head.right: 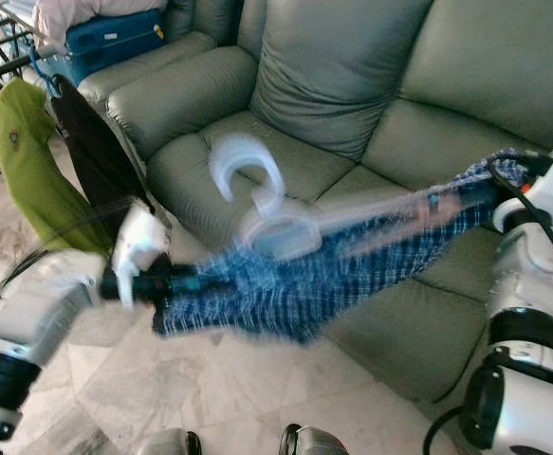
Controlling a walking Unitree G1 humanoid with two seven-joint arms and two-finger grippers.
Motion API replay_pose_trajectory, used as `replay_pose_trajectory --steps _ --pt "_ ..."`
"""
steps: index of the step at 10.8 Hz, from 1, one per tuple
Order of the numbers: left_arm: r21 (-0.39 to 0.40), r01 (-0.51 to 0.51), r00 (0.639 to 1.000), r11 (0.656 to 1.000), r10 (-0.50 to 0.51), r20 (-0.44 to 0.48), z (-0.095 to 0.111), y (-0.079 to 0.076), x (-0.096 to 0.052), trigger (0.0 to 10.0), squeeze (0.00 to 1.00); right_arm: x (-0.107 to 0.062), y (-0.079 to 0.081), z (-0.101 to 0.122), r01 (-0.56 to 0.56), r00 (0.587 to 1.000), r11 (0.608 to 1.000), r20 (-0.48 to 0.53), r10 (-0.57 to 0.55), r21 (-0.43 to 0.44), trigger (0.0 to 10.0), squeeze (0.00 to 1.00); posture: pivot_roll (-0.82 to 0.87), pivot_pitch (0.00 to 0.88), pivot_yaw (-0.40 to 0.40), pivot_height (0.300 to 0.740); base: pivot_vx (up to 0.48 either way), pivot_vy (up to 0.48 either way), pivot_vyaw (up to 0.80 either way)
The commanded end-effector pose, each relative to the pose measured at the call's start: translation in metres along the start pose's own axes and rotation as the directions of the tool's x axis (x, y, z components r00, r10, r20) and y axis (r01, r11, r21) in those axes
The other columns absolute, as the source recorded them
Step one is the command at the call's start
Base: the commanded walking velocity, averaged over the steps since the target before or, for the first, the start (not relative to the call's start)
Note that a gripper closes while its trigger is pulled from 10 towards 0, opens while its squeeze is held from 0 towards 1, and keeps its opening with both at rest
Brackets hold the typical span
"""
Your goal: Hang hanger
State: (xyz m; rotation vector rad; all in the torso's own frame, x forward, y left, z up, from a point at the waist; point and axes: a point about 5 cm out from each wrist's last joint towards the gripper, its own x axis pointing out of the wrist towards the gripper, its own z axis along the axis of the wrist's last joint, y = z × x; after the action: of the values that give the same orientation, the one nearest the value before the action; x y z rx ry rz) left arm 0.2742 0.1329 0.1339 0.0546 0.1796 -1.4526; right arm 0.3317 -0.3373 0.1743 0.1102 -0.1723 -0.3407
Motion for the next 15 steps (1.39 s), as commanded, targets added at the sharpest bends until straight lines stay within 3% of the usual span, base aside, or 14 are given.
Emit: replay_pose_trajectory --steps 1,2,4,6,7,8,9,10,12,13,14,15 --pt "0.013 -0.01 0.997 1.0 0.011 -0.076 -0.009 0.001 -0.009 10.0 0.0 0.0 -0.008 0.003 0.039 0.999 0.999 0.01 -0.039 0.02 0.0 0.0 -0.06 0.115 -0.017 0.74 0.0 0.0 0.0" --pt "0.059 -0.123 0.979 0.991 0.131 -0.158 -0.028 0.013 -0.007 10.0 0.0 -0.002 -0.001 -0.002 0.008 1.0 1.0 0.003 -0.008 0.013 0.0 0.0 -0.07 0.118 -0.018 0.74 0.0 0.0 0.0" --pt "0.051 -0.303 0.946 0.952 0.307 -0.104 -0.032 0.03 -0.008 10.0 0.0 -0.002 0.0 -0.003 -0.01 1.0 1.0 -0.002 0.01 0.002 0.0 0.0 -0.07 0.119 -0.018 0.74 0.0 0.0 0.0" --pt "0.059 -0.397 0.913 0.916 0.4 -0.074 -0.032 0.039 -0.012 10.0 0.0 -0.002 0.001 -0.003 -0.019 1.0 1.0 -0.007 0.019 0.0 0.0 0.0 -0.08 0.119 -0.02 0.74 0.0 0.0 0.0" --pt "0.119 -0.455 0.88 0.883 0.466 -0.089 -0.035 0.045 -0.014 10.0 0.0 -0.002 0.003 -0.004 -0.028 1.0 1.0 -0.008 0.028 0.003 0.0 0.0 -0.07 0.119 -0.02 0.74 0.0 0.0 0.0" --pt "0.144 -0.541 0.828 0.828 0.555 -0.082 -0.038 0.052 -0.009 10.0 0.0 -0.001 0.014 -0.007 -0.061 0.998 0.998 -0.014 0.061 -0.01 0.0 0.0 -0.07 0.123 -0.017 0.74 0.0 0.0 0.0" --pt "0.168 -0.578 0.801 0.799 0.594 -0.071 -0.038 0.053 -0.003 10.0 0.0 0.001 0.024 -0.009 -0.072 0.997 0.997 -0.017 0.072 -0.021 0.0 0.0 -0.07 0.126 -0.016 0.74 0.0 0.0 0.0" --pt "0.167 -0.655 0.739 0.737 0.671 -0.062 -0.046 0.05 0.024 10.0 0.0 0.009 0.054 -0.007 -0.033 0.999 0.999 0.021 0.033 -0.011 0.0 0.0 -0.07 0.131 -0.02 0.74 0.0 0.0 0.0" --pt "0.091 -0.756 0.647 0.648 0.761 -0.043 -0.052 0.05 0.055 10.0 0.0 0.013 0.12 -0.005 -0.201 0.979 0.979 0.032 0.201 0.007 0.0 0.0 -0.05 0.135 -0.034 0.74 0.0 0.0 0.0" --pt "0.089 -0.8 0.592 0.594 0.805 -0.049 -0.052 0.052 0.059 10.0 0.0 0.01 0.146 -0.005 -0.301 0.953 0.953 0.035 0.301 0.004 0.0 0.0 -0.05 0.134 -0.039 0.74 0.0 0.0 0.0" --pt "0.054 -0.888 0.453 0.457 0.888 -0.081 -0.055 0.061 0.052 10.0 0.0 0.004 0.171 -0.008 -0.397 0.918 0.918 0.024 0.397 0.018 0.0 0.0 -0.05 0.135 -0.04 0.74 0.0 0.0 0.0" --pt "0.005 -0.925 0.378 0.38 0.922 -0.086 -0.053 0.067 0.046 10.0 0.0 -0.002 0.18 -0.014 -0.446 0.895 0.895 0.006 0.446 0.022 0.0 0.0 -0.05 0.141 -0.037 0.74 0.0 0.0 0.0"
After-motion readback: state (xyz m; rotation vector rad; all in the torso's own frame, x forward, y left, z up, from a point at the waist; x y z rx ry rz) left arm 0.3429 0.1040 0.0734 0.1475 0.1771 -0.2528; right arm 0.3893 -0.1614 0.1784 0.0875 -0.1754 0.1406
